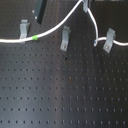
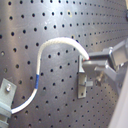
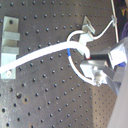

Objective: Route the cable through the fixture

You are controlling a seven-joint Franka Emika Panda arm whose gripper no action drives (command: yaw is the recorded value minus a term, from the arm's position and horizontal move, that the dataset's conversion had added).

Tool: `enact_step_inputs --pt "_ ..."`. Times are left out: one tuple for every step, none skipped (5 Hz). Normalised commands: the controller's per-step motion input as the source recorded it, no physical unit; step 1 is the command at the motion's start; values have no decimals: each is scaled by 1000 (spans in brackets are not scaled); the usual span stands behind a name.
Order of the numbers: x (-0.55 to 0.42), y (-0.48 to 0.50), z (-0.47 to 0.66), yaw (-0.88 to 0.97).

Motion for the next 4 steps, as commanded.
enact_step_inputs --pt "-28 -17 4 0" --pt "-262 -30 292 -237" --pt "-321 118 259 -680" --pt "-200 66 195 -834"
